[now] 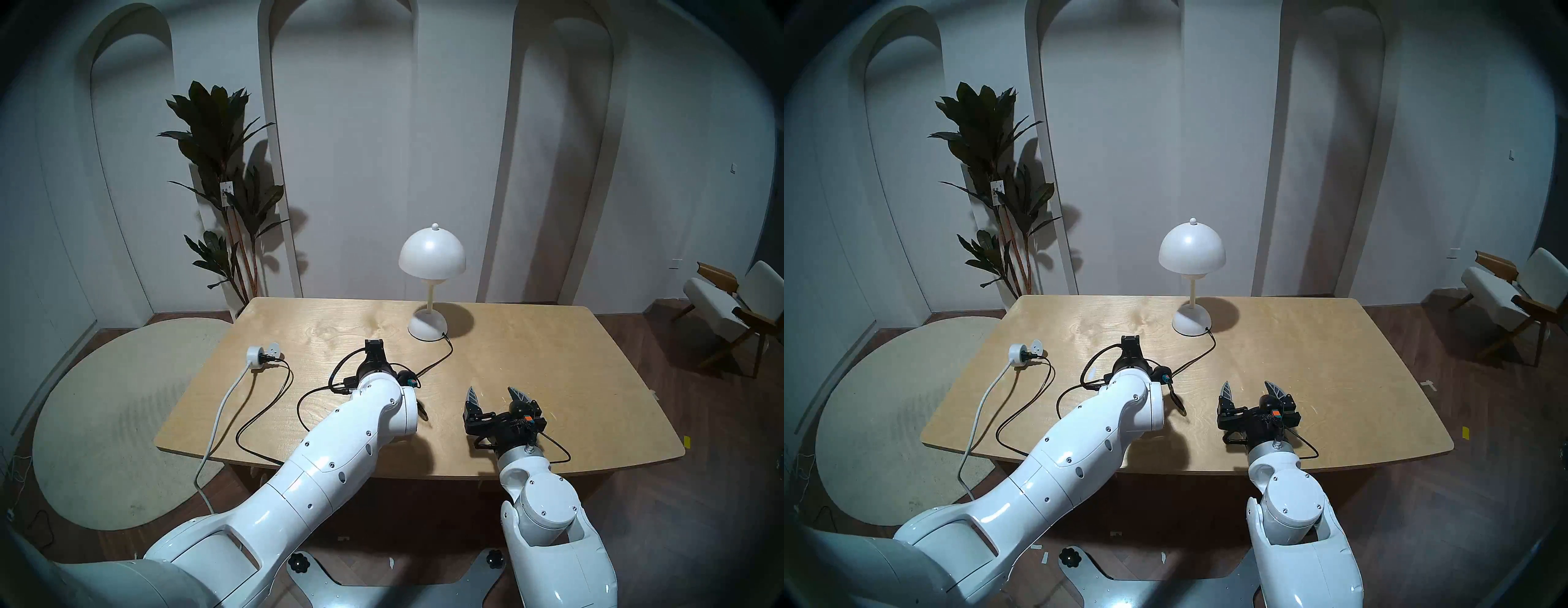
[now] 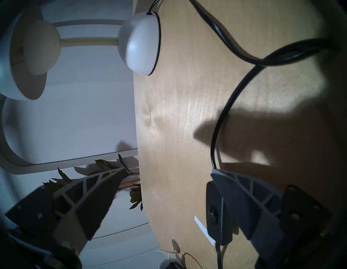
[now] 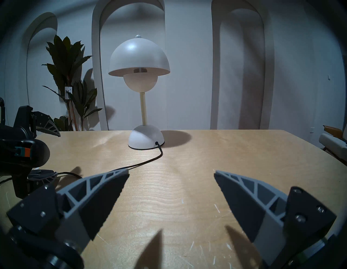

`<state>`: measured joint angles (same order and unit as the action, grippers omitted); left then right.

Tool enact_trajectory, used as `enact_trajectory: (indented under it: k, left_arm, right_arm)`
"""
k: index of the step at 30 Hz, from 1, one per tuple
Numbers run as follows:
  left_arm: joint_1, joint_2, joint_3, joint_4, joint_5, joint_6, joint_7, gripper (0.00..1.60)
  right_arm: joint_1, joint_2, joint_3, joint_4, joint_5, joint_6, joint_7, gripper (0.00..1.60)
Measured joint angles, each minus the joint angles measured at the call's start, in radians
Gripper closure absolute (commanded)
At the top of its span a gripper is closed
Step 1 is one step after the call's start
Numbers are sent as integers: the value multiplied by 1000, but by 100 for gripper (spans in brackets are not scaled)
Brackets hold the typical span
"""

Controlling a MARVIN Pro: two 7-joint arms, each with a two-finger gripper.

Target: Turn on the table lamp by pressing the switch

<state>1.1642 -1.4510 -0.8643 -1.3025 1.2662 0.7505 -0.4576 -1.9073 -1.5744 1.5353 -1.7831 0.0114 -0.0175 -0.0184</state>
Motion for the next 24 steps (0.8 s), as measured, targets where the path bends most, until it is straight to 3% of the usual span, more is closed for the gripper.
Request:
enact_trajectory:
  k: [16,24]
  left_arm:
    - [39,96,-90,-213,-4,35,20,0]
    - [94,168,-139,-297,-55,-6,17,0]
  right_arm:
    - [0,0,0,1,0,0,0,0]
    - [0,0,0,0,0,0,0,0]
